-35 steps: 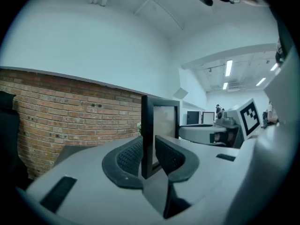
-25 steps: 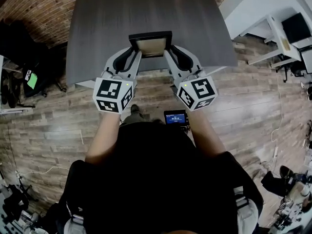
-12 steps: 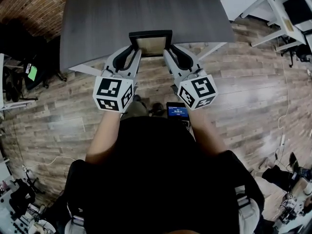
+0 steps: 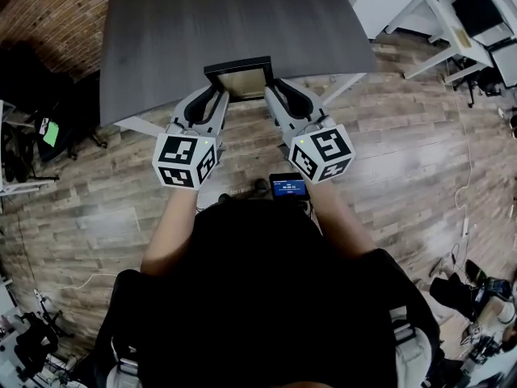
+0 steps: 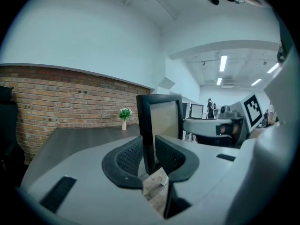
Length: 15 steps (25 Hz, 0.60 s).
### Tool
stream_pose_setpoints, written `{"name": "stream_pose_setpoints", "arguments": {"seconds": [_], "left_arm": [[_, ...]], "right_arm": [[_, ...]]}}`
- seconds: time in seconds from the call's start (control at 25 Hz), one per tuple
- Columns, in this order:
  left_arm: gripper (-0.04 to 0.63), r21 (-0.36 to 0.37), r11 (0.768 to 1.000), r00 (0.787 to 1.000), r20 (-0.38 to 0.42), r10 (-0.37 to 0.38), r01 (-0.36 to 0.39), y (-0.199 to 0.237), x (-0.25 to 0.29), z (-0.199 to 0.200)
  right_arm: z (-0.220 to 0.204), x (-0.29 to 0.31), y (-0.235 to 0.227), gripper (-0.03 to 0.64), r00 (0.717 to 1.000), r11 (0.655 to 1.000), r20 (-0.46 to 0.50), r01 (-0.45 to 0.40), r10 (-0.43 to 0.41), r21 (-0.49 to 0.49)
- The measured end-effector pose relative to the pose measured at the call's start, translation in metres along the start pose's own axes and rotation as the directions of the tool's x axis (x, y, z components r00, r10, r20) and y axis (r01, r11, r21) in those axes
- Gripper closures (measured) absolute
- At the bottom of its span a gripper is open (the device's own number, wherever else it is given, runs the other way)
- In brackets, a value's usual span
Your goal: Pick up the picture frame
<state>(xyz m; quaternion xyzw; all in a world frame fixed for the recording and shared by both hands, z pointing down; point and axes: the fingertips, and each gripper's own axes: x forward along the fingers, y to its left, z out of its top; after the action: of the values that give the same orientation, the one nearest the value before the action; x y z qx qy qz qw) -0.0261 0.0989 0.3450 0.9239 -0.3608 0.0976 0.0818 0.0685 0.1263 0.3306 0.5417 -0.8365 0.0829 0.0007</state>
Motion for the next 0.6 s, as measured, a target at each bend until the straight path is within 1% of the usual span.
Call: {"name": "stream_pose_setpoints", "arguments": {"seconds": [0.32,0.6], "left_arm": [[0.517,-0.016,0.999,0.999,-0.005,0.035,-0.035,0.034,-0.035,-0.008],[0.515,-0.022,0.999,0.999,-0.004,0.048,-0.048,0.025,-0.036,-0.009]], "right_arm": [[-0.006,0.023,0.044,0.531,0.999,0.999,-0.024,-0.043,0.042,-0.033],[-0.010,0.015,0.042,0.534,0.997,0.997,-0.035,-0.067,0.066,-0.041]]}}
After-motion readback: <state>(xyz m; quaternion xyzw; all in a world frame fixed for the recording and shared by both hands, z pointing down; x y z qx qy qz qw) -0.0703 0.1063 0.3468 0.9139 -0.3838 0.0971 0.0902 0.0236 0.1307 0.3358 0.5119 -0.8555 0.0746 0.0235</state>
